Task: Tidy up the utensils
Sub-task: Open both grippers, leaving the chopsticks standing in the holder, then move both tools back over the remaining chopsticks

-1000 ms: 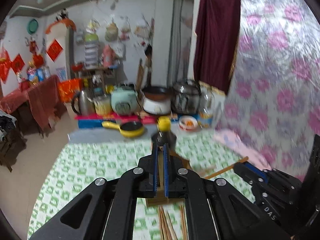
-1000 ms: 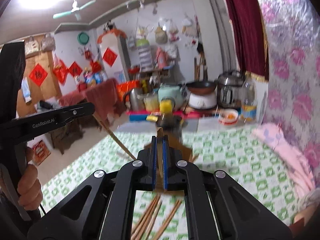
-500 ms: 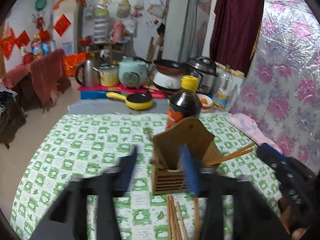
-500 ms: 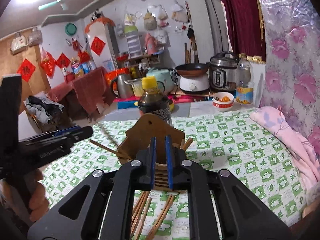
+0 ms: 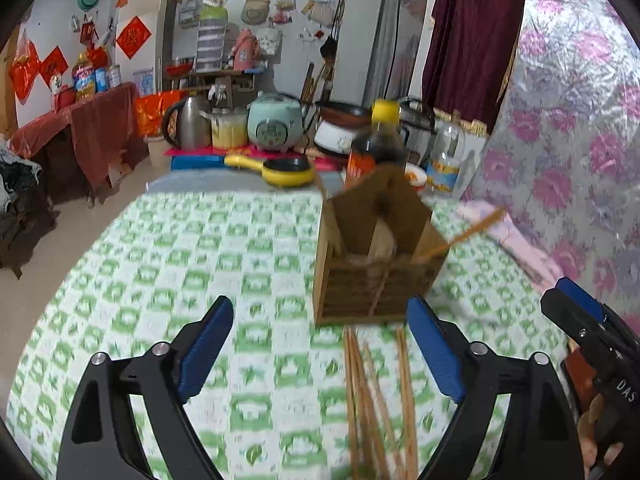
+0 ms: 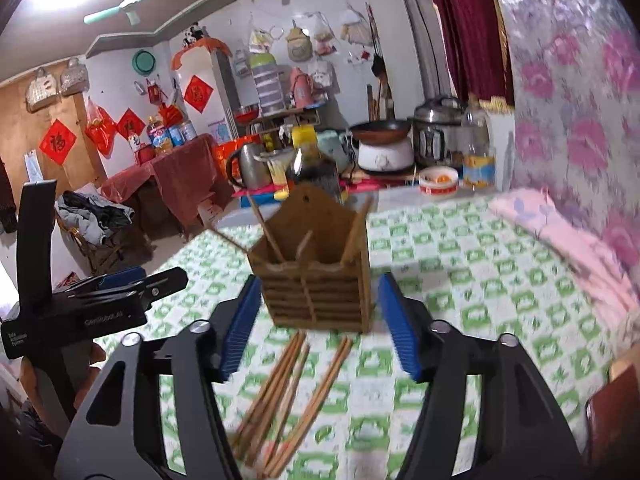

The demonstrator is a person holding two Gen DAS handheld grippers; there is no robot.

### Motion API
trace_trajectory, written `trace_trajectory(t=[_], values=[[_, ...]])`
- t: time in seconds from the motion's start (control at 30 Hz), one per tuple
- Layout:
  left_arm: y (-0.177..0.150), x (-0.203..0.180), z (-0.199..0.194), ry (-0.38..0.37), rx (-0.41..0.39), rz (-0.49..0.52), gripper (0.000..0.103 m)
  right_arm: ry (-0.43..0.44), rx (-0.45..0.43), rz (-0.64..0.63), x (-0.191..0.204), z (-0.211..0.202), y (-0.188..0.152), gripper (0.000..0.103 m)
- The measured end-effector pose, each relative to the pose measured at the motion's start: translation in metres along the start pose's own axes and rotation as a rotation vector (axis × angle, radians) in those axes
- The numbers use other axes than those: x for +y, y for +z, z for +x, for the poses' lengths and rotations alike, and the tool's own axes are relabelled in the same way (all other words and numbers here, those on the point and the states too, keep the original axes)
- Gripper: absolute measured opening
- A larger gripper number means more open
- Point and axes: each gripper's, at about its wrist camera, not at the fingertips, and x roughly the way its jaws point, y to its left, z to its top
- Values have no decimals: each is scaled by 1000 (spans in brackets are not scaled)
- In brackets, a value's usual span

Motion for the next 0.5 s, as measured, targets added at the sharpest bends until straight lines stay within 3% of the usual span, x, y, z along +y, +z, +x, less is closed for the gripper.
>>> trace_trajectory(t=[0.17,0.37,0.5], values=[[-41,11,24,-9,101,-3,89,0,87,18,-6,18,-40,75],[-77,21,56,-20,249,-3,89,18,237,129,-32,53,-71,75],[-89,17,66,-60,315,5,89,2,288,144,-36,63,-77,75]])
